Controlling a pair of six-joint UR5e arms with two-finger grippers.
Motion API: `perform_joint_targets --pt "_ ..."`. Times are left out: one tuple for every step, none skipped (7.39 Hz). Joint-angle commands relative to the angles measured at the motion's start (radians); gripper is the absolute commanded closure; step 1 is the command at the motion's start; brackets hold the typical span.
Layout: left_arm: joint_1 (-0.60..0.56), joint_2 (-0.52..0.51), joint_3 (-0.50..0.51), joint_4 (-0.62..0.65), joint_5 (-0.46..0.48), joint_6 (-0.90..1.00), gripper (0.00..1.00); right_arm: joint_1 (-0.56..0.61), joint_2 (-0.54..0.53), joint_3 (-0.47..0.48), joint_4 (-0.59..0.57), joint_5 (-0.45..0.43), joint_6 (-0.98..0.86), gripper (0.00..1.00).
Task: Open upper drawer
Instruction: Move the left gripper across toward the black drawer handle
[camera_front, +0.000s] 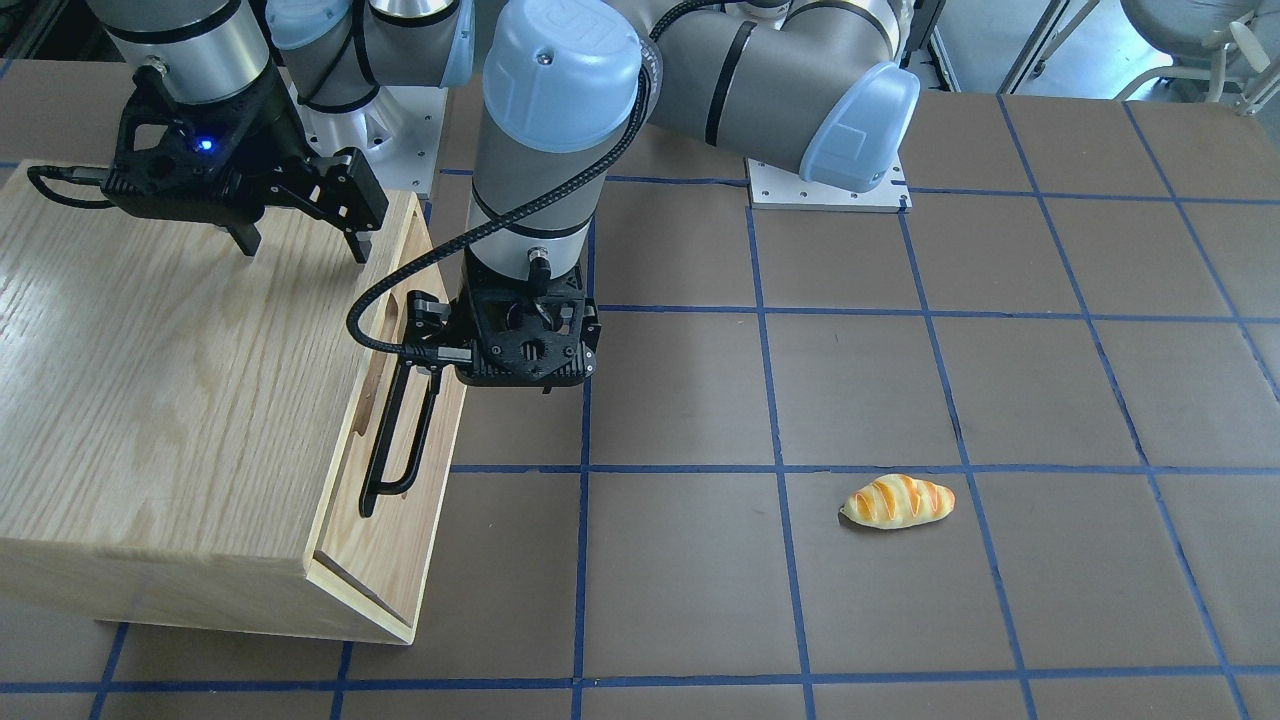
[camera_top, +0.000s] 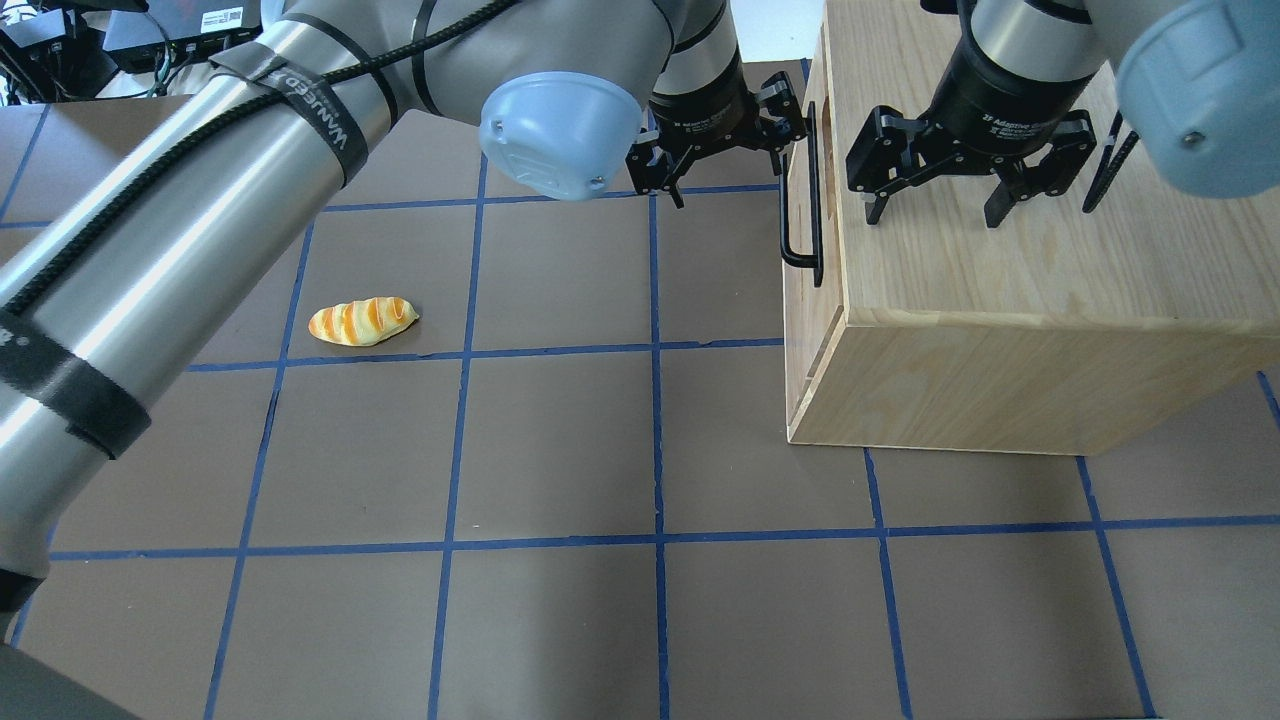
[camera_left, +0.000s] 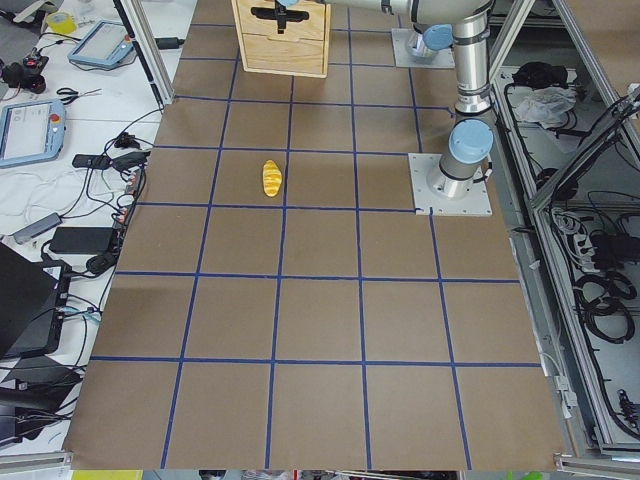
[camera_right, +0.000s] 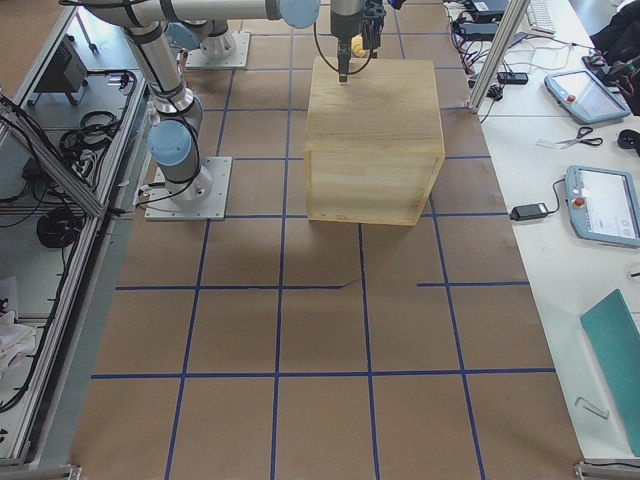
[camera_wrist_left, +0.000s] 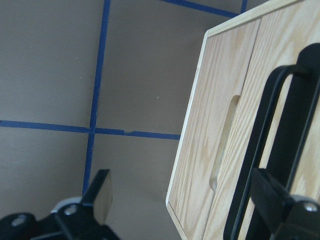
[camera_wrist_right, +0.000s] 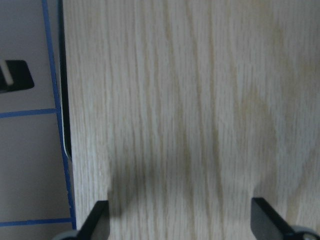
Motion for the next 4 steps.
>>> perform_joint_targets --pt "-0.010 -0.017 0.003 0.011 -0.009 -0.007 0.00 0.000 0.000 0.000 0.000 0.000 0.000 0.00" --pt "-0.010 -0.018 0.003 0.012 -0.018 -0.007 0.00 0.000 0.000 0.000 0.000 0.000 0.000 0.00" --pt "-0.019 -0.020 0.003 0.012 -0.018 -0.009 0.00 0.000 0.000 0.000 0.000 0.000 0.000 0.00" --pt "-0.022 -0.024 0.003 0.012 -0.018 -0.009 0.00 0.000 0.000 0.000 0.000 0.001 0.000 0.00"
